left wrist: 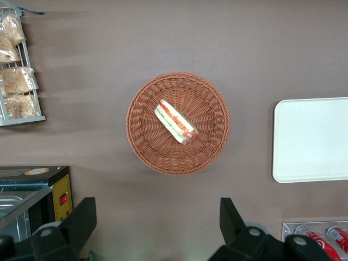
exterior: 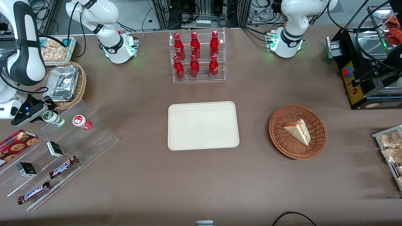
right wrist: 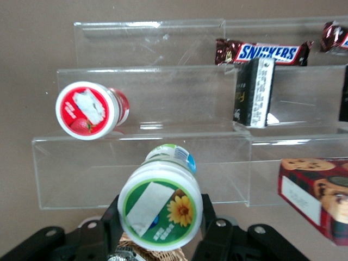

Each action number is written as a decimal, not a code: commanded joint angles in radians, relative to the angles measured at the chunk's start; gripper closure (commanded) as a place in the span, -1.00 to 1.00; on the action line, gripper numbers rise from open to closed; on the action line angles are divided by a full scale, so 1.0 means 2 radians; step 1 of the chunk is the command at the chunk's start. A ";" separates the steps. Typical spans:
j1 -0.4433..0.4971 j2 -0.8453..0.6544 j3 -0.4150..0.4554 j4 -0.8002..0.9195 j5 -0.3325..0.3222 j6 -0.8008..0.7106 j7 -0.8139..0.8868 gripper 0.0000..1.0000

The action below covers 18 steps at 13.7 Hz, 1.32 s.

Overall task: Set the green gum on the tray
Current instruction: 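Lift the gum tub off the stand and carry it toward the beige tray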

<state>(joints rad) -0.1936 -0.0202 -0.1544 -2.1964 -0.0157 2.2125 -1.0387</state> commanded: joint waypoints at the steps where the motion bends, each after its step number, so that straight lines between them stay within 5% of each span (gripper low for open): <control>1: 0.001 -0.008 0.010 0.034 0.012 -0.045 0.007 1.00; 6: 0.059 -0.011 0.016 0.048 0.012 -0.068 0.095 1.00; 15: 0.231 0.002 0.016 0.063 0.013 -0.088 0.351 1.00; 18: 0.278 0.015 0.016 0.067 0.050 -0.088 0.410 1.00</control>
<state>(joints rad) 0.3153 -0.0174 -0.1118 -2.0954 0.0351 2.0586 -0.2735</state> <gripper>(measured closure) 0.414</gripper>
